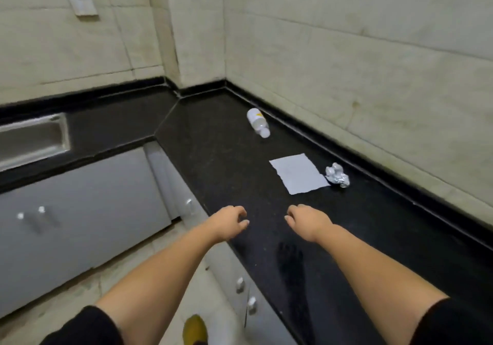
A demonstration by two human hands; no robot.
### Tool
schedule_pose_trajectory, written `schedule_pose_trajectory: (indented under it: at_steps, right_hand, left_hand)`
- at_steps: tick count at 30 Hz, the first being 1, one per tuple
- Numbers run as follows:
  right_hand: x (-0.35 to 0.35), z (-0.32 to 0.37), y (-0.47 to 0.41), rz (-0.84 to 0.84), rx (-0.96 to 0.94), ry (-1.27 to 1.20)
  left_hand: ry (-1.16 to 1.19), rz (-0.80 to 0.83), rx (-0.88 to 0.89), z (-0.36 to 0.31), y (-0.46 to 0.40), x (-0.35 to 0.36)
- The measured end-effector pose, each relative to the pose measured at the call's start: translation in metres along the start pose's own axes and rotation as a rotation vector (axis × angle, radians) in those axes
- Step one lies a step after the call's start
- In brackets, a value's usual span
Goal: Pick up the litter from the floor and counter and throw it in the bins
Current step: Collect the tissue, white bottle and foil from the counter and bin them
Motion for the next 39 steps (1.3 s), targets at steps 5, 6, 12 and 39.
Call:
schedule_pose_trajectory:
  at_steps: [5,6,12,39]
  right_hand:
    - [-0.036,-0.067,-0.038,-0.084,0.23,-0.176]
    - [-0.041,-0.077,-0.044,-0.093,0.28,-0.221]
    - [-0.071,-0.116,-0.088,-0.195,0.505,-0.445]
    - [-0.059,-0.118,-0.136,-0.023,0.597,-0.304]
  left_hand:
    - [-0.164,0.142,0.202,-0.047,-0.106,-0.033]
    - [-0.193,0.173,0.234,-0.056,-0.124,-0.04]
    - [-0.361,0.257,0.394,-0.093,-0.215,-0.077]
    - [-0.507,0.207,0.187,-0.018,-0.226,-0.08]
Point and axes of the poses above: each hand's wrist, its own y-axis away from the middle knuckle, its own x-axis out of the palm, z = x × y, the point moved 2 cm from there along -y, towards the middle knuckle, and after that the axes turned 15 degrees about z, right-handed, at the moved point
